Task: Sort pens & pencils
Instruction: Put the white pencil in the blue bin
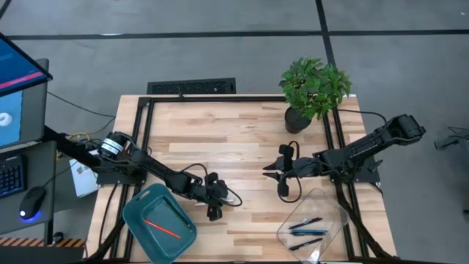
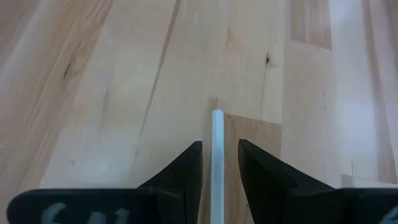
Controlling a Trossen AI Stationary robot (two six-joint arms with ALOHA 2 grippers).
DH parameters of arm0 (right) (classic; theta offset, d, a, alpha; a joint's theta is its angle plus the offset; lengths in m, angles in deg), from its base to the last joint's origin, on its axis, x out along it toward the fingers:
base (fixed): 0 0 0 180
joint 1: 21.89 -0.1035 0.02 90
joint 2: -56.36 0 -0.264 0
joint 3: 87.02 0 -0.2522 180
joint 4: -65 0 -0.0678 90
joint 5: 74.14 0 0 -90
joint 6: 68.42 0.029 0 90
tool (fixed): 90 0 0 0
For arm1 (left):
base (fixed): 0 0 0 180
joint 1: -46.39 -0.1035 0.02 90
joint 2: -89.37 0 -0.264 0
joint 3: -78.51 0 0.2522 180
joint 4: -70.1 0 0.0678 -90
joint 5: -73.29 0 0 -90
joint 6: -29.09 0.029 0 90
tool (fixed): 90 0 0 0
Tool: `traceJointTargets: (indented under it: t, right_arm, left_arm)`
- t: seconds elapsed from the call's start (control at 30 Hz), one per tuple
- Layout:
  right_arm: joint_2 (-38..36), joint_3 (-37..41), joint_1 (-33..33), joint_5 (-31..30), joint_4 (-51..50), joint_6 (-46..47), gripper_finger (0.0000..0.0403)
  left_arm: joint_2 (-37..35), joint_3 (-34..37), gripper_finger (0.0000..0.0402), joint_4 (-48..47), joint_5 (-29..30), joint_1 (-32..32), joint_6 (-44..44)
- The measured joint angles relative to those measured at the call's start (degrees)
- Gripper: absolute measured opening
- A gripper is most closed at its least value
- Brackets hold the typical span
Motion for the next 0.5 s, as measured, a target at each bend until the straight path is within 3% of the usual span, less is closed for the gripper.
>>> traceJointTargets:
  t: [0.5]
  right_arm:
    - [0.0, 0.0, 0.1, 0.0, 0.3, 0.0, 0.0113]
  left_arm:
    - [2.7, -0.4, 0.0109, 1.7, -1.7, 0.2, -0.1]
